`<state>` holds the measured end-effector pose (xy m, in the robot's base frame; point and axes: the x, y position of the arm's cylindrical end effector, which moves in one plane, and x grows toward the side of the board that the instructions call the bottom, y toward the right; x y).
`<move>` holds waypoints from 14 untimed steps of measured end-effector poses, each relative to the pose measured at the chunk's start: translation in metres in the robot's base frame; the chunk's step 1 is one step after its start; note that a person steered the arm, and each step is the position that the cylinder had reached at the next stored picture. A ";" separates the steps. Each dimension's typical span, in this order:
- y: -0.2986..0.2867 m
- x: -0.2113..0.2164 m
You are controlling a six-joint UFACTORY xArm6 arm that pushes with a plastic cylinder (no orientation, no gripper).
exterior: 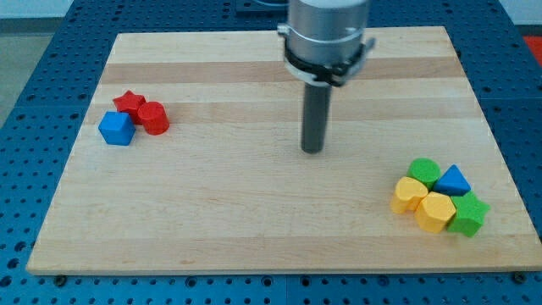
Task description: Push the blue cube to the bottom left of the board
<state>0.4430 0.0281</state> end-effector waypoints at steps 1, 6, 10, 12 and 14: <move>-0.040 -0.042; -0.283 -0.127; -0.297 -0.066; -0.283 -0.039; -0.276 -0.042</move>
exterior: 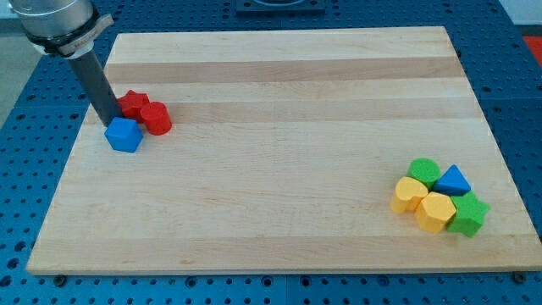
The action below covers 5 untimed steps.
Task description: Push the blue cube to the bottom left of the board
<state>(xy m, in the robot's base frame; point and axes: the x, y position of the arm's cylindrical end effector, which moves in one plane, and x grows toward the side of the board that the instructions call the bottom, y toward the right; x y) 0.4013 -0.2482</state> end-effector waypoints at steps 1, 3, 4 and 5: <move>0.008 -0.006; 0.024 -0.006; 0.022 0.002; 0.022 0.018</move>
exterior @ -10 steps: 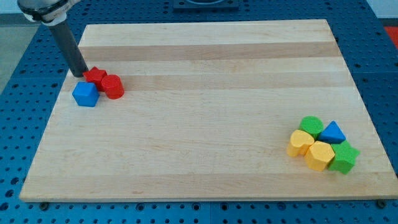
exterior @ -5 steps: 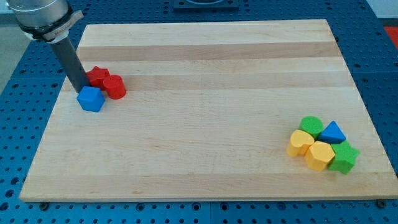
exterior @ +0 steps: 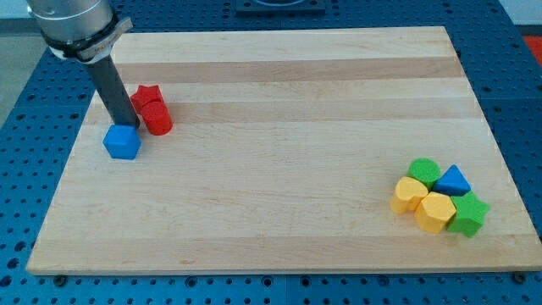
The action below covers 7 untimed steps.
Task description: Push the blue cube to the bottom left of the board
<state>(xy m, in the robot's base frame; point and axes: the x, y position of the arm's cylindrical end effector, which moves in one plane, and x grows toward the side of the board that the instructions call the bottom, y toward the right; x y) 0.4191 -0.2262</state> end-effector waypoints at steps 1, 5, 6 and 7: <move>0.000 0.017; 0.000 0.091; 0.000 0.109; 0.000 0.114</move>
